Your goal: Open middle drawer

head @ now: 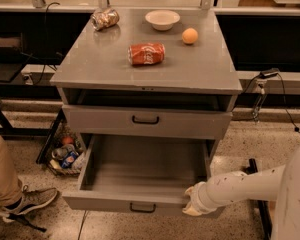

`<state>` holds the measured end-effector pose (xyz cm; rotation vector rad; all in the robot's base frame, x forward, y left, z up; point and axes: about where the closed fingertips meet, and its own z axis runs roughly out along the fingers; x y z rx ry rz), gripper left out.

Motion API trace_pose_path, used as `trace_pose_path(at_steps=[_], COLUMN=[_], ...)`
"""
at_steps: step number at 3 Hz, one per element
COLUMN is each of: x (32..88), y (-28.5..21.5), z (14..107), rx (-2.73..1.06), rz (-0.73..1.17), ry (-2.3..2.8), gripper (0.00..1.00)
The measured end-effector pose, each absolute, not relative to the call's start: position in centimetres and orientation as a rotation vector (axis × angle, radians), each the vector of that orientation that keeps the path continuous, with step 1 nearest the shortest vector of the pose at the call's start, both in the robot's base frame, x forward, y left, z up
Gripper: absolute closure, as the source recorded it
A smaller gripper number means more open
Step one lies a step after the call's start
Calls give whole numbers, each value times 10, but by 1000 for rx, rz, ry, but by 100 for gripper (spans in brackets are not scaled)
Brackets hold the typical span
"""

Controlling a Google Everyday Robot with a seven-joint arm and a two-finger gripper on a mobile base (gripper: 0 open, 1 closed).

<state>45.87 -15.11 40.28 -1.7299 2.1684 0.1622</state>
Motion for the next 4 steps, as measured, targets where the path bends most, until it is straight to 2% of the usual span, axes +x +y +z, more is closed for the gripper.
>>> trace_pose_path(at_steps=[1,2,4], x=[458,458,449], y=[-150,-150,-208], z=[402,401,477], rx=[-1732,-1733,-1629], rz=[164,166,16], ry=[2168,2168,2089], gripper=[15,0,0])
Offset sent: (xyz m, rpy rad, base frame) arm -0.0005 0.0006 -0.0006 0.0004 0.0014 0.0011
